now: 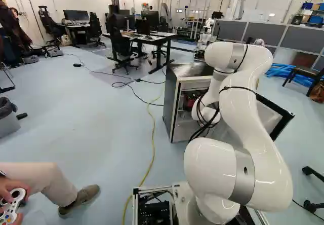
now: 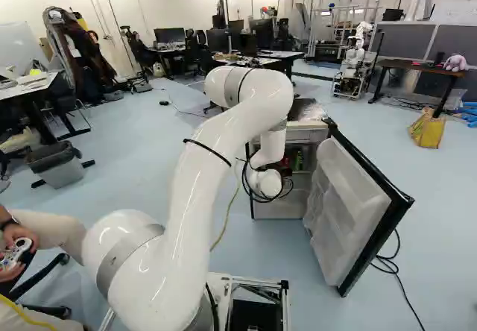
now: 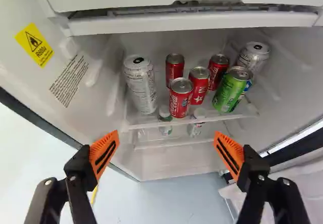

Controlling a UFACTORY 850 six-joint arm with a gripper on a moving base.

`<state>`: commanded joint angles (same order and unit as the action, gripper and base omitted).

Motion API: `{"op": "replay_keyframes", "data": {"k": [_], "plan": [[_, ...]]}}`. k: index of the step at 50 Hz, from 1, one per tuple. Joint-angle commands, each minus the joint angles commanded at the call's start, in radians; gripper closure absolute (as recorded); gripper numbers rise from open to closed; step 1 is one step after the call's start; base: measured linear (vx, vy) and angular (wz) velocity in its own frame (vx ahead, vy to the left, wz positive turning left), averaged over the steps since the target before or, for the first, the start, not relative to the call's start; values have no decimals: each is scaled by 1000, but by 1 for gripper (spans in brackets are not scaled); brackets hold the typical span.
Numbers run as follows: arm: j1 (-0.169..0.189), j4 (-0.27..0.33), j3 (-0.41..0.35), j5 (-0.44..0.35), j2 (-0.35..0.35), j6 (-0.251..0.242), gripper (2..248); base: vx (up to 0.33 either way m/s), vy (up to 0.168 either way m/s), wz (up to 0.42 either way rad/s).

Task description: Grab a drink from the fridge

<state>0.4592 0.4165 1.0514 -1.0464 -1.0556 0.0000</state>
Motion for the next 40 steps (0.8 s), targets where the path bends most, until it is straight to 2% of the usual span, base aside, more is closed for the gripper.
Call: {"op": "replay_keyframes", "data": {"k": [40], "plan": [[-13,0,125,58,-67,0,3,0,0,0]]}}
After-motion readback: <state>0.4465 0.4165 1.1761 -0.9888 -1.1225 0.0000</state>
